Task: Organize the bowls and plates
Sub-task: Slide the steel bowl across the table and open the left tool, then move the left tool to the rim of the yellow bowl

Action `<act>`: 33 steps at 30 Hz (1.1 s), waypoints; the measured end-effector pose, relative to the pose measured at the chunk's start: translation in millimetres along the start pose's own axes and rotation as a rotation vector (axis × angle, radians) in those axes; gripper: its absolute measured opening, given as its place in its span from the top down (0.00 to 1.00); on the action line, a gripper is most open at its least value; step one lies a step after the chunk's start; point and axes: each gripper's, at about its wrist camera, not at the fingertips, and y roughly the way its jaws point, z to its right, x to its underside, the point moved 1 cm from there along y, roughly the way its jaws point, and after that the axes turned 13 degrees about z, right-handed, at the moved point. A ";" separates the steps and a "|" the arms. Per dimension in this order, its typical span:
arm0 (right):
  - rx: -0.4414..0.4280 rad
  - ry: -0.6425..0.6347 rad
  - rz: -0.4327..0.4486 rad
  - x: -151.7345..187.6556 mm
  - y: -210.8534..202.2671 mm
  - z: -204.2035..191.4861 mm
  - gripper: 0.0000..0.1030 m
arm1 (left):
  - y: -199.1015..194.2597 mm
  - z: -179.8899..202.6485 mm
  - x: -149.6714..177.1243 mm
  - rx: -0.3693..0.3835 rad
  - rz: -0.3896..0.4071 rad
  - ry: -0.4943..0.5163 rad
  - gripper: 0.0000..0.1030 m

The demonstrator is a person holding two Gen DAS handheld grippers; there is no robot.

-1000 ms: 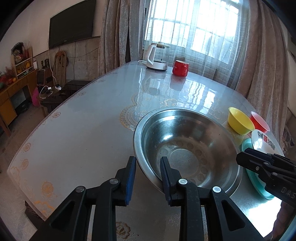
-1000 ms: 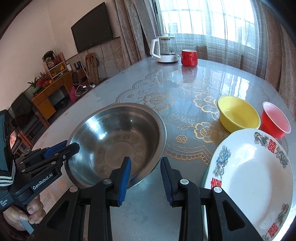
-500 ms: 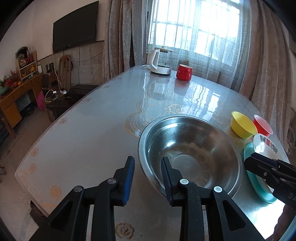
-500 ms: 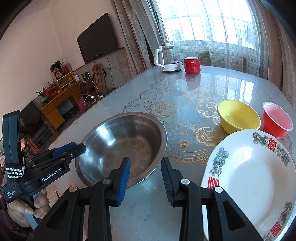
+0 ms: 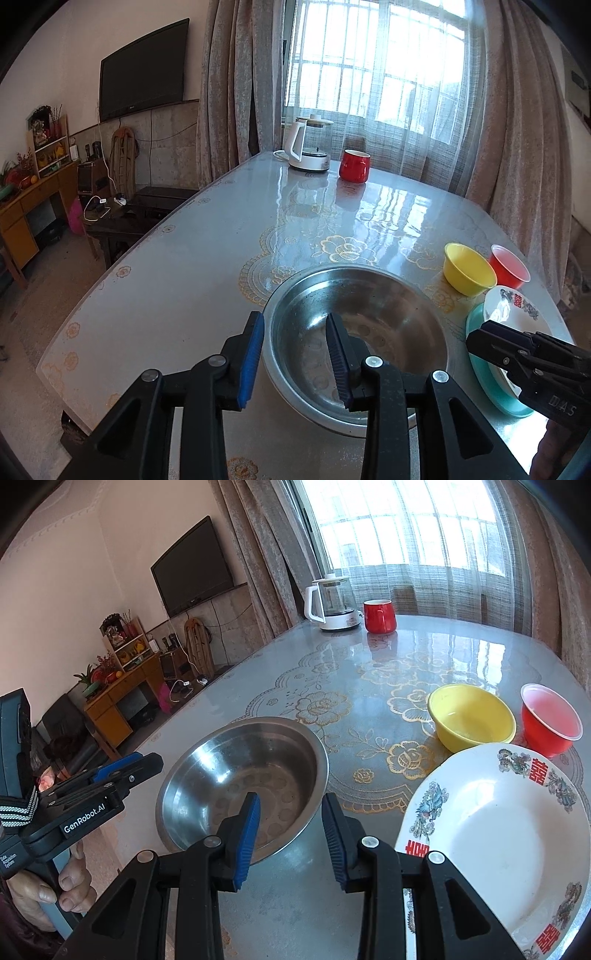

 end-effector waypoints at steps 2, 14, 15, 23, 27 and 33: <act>-0.001 0.004 0.003 -1.3 -1.3 0.9 0.66 | -0.8 4.0 -3.5 0.009 0.004 0.008 0.64; 0.036 0.063 0.030 -12.2 -11.8 25.6 0.66 | 10.0 30.7 -16.3 0.071 -0.042 0.023 0.62; 0.041 0.068 0.034 -13.4 -13.4 28.7 0.66 | 11.0 32.9 -16.7 0.074 -0.047 0.024 0.62; 0.087 0.126 0.050 -20.5 -23.1 58.5 0.66 | 18.7 60.0 -22.7 0.126 -0.063 0.078 0.62; 0.109 0.188 0.062 -27.4 -29.5 83.9 0.66 | 23.9 76.2 -31.1 0.177 -0.068 0.089 0.62; 0.150 0.290 0.073 -37.9 -35.6 125.4 0.66 | 43.9 101.2 -39.9 0.236 -0.122 0.071 0.62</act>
